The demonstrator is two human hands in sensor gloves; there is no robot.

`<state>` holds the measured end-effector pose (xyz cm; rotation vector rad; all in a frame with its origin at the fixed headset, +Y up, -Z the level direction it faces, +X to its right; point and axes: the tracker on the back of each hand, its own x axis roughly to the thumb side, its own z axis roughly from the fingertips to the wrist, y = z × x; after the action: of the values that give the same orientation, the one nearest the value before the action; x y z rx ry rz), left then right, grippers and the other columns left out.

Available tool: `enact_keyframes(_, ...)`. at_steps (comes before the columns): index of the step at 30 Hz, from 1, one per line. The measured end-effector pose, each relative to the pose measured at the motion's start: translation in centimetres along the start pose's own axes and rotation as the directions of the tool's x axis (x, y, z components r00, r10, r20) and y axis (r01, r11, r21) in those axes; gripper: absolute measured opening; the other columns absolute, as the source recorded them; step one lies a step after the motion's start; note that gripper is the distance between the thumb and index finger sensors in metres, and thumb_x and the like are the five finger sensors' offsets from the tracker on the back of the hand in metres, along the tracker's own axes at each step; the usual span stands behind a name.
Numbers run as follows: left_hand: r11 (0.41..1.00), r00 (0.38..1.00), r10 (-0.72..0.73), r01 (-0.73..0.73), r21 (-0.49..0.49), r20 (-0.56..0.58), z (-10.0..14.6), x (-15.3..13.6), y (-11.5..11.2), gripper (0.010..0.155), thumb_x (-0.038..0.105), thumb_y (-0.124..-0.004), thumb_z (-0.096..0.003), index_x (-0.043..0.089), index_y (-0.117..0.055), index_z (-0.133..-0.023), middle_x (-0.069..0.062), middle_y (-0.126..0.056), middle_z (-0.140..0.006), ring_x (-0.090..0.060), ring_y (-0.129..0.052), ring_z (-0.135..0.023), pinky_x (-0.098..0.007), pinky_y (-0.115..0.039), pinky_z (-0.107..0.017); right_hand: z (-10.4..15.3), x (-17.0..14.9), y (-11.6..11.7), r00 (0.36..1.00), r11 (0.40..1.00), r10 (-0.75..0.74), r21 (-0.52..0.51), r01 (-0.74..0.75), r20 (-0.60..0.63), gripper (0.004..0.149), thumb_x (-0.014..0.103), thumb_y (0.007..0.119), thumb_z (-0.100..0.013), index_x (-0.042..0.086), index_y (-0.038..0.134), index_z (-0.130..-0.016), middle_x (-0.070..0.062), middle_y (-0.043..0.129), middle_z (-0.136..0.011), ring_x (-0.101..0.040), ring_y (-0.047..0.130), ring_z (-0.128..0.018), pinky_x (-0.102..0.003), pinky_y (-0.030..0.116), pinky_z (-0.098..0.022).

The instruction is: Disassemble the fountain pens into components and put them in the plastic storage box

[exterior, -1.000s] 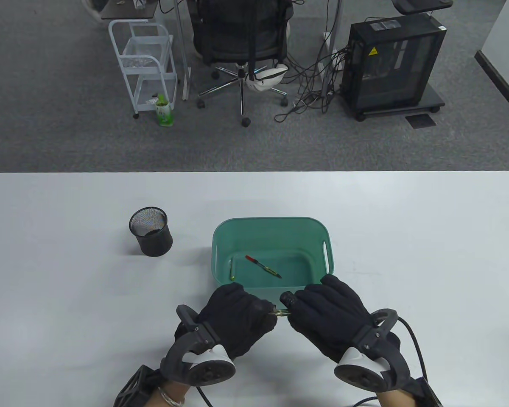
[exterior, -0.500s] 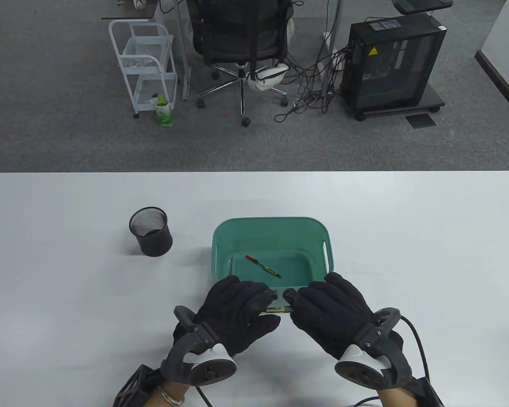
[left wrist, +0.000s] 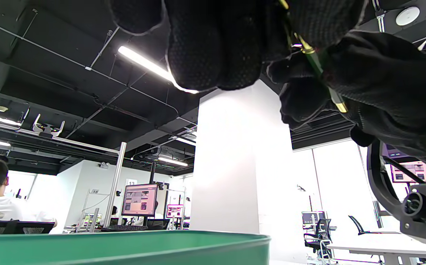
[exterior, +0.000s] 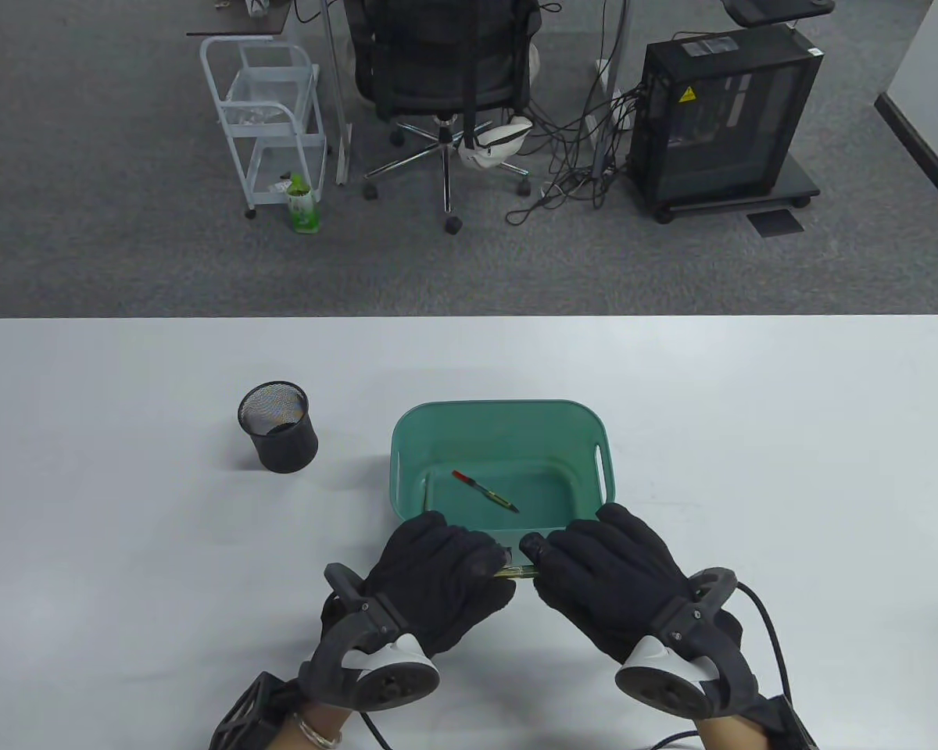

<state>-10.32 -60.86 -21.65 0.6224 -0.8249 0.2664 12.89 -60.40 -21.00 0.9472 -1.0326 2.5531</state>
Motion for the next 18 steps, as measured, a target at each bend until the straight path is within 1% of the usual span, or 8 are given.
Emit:
enact_keyframes(3,1.0,1.0,0.011,-0.011,-0.008,-0.001,-0.04,-0.07,-0.05,0.045,0.049,-0.066,-0.0656,0.015,-0.083,-0.09,-0.004,-0.098,-0.081,-0.022,-0.097,-0.069,-0.051,-0.066,-0.075,0.01,0.04,0.03,1.0,1.0,0.003,0.002,-0.003,0.002,0.045,0.048,0.07,-0.054,0.032,0.084,-0.093,0.01,0.088,-0.084,-0.012,0.087,-0.081,-0.046,0.061,-0.077)
enact_keyframes(4,1.0,1.0,0.013,-0.013,-0.011,-0.001,-0.03,-0.08,-0.07,0.045,0.049,-0.066,-0.0656,0.015,-0.084,-0.089,-0.004,-0.099,-0.08,-0.021,-0.098,-0.068,-0.051,-0.066,-0.074,0.01,0.04,0.03,1.0,1.0,0.004,0.002,-0.004,0.002,0.045,0.048,0.07,-0.054,0.032,0.084,-0.094,0.013,0.088,-0.084,-0.012,0.087,-0.081,-0.047,0.061,-0.077)
enact_keyframes(5,1.0,1.0,0.014,-0.014,-0.013,-0.002,-0.03,-0.07,-0.08,0.045,0.049,-0.066,-0.0657,0.015,-0.085,-0.088,-0.003,-0.1,-0.078,-0.021,-0.098,-0.066,-0.05,-0.067,-0.073,0.01,0.06,0.05,1.0,1.0,0.004,0.003,-0.004,0.002,0.045,0.048,0.071,-0.054,0.032,0.084,-0.093,0.01,0.088,-0.084,-0.012,0.087,-0.081,-0.047,0.061,-0.077)
enact_keyframes(7,1.0,1.0,0.014,-0.014,-0.014,-0.001,-0.01,-0.1,-0.11,0.045,0.049,-0.065,-0.0658,0.014,-0.086,-0.086,-0.003,-0.1,-0.076,-0.02,-0.099,-0.064,-0.05,-0.068,-0.073,0.01,0.08,0.06,1.0,1.0,0.005,0.003,-0.005,0.003,0.045,0.048,0.07,-0.054,0.032,0.084,-0.093,0.013,0.088,-0.084,-0.012,0.087,-0.081,-0.047,0.061,-0.077)
enact_keyframes(9,1.0,1.0,0.02,-0.02,-0.014,0.001,-0.02,-0.14,-0.14,0.046,0.049,-0.064,-0.0659,0.014,-0.087,-0.085,-0.003,-0.101,-0.074,-0.02,-0.1,-0.062,-0.05,-0.069,-0.072,0.01,0.1,0.06,1.0,1.0,0.005,0.003,-0.005,0.004,0.045,0.048,0.07,-0.054,0.032,0.084,-0.094,0.01,0.088,-0.084,-0.012,0.087,-0.081,-0.047,0.061,-0.077)
enact_keyframes(13,0.999,1.0,0.026,-0.026,-0.021,0.003,-0.02,-0.19,-0.2,0.046,0.048,-0.062,-0.0663,0.014,-0.088,-0.082,-0.002,-0.103,-0.07,-0.019,-0.101,-0.059,-0.049,-0.07,-0.071,0.02,0.12,0.09,1.0,1.0,0.007,0.004,-0.007,0.005,0.045,0.048,0.07,-0.054,0.032,0.084,-0.094,0.013,0.088,-0.084,-0.012,0.087,-0.081,-0.047,0.061,-0.077)
enact_keyframes(14,0.999,1.0,0.027,-0.027,-0.022,0.003,-0.01,-0.21,-0.22,0.046,0.048,-0.062,-0.0664,0.014,-0.089,-0.082,-0.002,-0.103,-0.07,-0.019,-0.101,-0.059,-0.049,-0.071,-0.07,0.02,0.13,0.09,1.0,1.0,0.006,0.004,-0.006,0.006,0.045,0.048,0.07,-0.054,0.032,0.084,-0.093,0.01,0.088,-0.084,-0.012,0.087,-0.081,-0.047,0.061,-0.077)
enact_keyframes(18,0.999,0.999,0.032,-0.031,-0.022,0.007,0.0,-0.23,-0.23,0.047,0.048,-0.06,-0.0665,0.014,-0.089,-0.08,-0.002,-0.103,-0.068,-0.019,-0.101,-0.057,-0.048,-0.071,-0.07,0.03,0.14,0.1,1.0,1.0,0.003,0.004,-0.003,0.007,0.045,0.048,0.07,-0.054,0.032,0.084,-0.094,0.01,0.088,-0.084,-0.012,0.087,-0.081,-0.047,0.061,-0.077)
